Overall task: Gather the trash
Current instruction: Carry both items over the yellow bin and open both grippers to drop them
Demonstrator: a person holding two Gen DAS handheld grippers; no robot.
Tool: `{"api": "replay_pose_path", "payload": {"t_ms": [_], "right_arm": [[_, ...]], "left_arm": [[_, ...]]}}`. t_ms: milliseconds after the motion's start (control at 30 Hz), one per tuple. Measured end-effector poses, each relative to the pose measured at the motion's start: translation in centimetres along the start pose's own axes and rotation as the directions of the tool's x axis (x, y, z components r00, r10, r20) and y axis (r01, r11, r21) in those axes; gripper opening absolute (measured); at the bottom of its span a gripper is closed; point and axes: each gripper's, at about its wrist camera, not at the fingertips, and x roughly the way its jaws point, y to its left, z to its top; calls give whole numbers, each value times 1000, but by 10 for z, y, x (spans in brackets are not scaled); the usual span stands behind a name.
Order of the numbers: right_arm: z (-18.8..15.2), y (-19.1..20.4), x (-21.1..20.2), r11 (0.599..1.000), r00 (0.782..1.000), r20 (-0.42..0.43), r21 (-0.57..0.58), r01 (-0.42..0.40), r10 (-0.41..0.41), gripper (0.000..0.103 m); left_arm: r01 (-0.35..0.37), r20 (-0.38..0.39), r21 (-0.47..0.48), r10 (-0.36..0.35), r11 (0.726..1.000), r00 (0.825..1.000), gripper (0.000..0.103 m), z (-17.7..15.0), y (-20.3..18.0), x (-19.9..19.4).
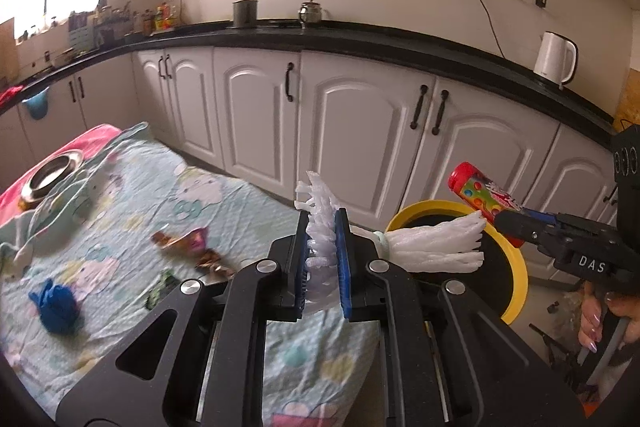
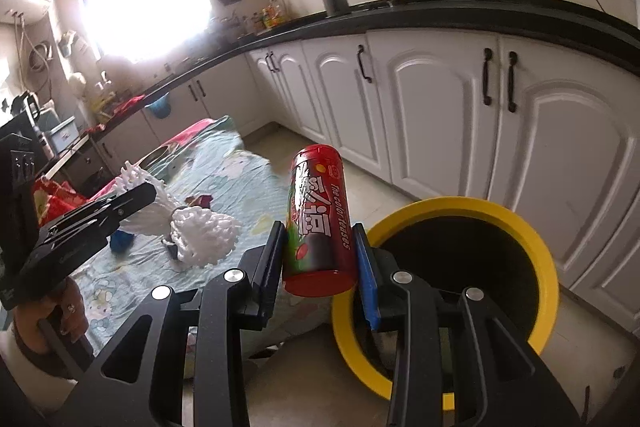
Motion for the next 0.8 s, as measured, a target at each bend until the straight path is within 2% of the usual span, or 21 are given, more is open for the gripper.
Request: {"api": "replay_pose_path", "payload": {"t_ms": [800], "right_arm": [[-26, -59, -29, 984, 989, 19, 107, 143, -146, 32]], "left_arm": [[83, -25, 95, -81, 992, 996, 8, 12, -74, 51]]}}
